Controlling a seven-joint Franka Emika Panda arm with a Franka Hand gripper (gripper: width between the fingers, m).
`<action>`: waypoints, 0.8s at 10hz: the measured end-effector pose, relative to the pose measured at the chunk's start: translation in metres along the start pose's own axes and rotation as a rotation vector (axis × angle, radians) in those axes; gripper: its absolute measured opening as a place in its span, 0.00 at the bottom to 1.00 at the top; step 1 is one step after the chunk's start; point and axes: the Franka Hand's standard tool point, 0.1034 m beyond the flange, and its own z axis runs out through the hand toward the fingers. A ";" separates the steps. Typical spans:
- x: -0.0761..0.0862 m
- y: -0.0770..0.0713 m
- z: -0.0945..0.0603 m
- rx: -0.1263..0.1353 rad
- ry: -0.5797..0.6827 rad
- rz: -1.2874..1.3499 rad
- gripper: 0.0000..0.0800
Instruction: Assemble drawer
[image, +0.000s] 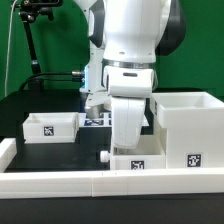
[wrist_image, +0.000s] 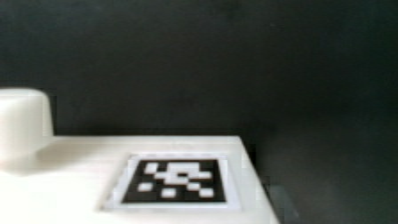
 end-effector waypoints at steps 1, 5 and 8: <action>0.000 0.000 0.000 0.001 -0.003 -0.003 0.05; -0.007 0.001 -0.001 -0.006 -0.002 0.026 0.06; -0.007 0.001 0.000 -0.005 -0.005 0.008 0.06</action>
Offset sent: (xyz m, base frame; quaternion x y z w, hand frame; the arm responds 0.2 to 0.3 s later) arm -0.0035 0.0036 -0.0045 0.0160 -0.0068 -0.0609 0.9980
